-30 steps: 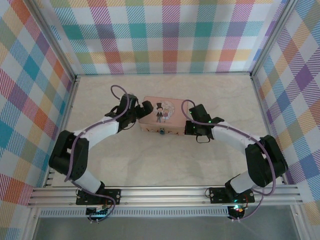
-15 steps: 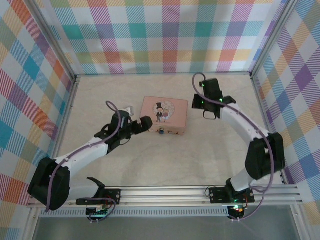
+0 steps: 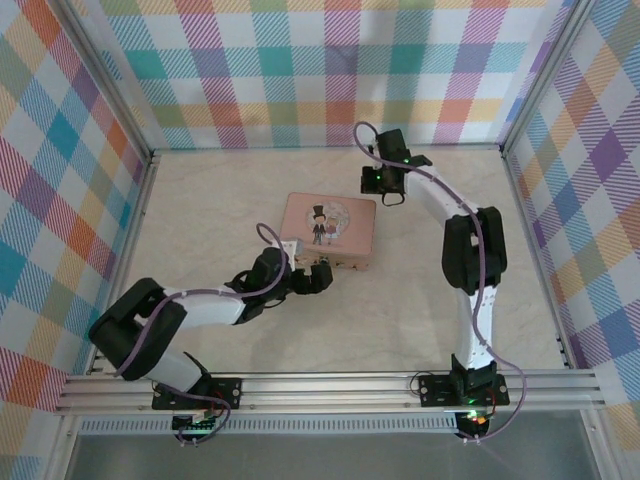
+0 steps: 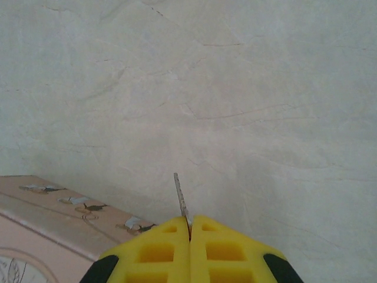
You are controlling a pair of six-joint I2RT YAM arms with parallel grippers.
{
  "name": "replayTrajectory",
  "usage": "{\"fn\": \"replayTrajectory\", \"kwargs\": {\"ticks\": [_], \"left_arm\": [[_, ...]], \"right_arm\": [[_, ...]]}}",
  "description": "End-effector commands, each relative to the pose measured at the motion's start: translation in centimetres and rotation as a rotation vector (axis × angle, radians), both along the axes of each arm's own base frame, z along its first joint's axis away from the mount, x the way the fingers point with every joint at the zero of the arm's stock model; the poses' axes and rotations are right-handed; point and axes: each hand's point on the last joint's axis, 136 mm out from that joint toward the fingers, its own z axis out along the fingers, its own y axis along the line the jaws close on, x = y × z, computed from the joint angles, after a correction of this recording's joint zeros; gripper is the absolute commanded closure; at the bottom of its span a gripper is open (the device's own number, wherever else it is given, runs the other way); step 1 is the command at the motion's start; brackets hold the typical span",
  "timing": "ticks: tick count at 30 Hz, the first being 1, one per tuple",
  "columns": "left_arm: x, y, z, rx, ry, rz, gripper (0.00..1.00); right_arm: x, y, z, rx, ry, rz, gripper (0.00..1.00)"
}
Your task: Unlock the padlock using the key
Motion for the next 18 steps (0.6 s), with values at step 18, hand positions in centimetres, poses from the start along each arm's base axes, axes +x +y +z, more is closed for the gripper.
{"fn": "replayTrajectory", "kwargs": {"ticks": [18], "left_arm": [[3.0, -5.9, 0.3, 0.032, -0.330, -0.164, 0.00]], "right_arm": [[-0.9, 6.0, -3.5, -0.072, 0.071, 0.245, 1.00]]}}
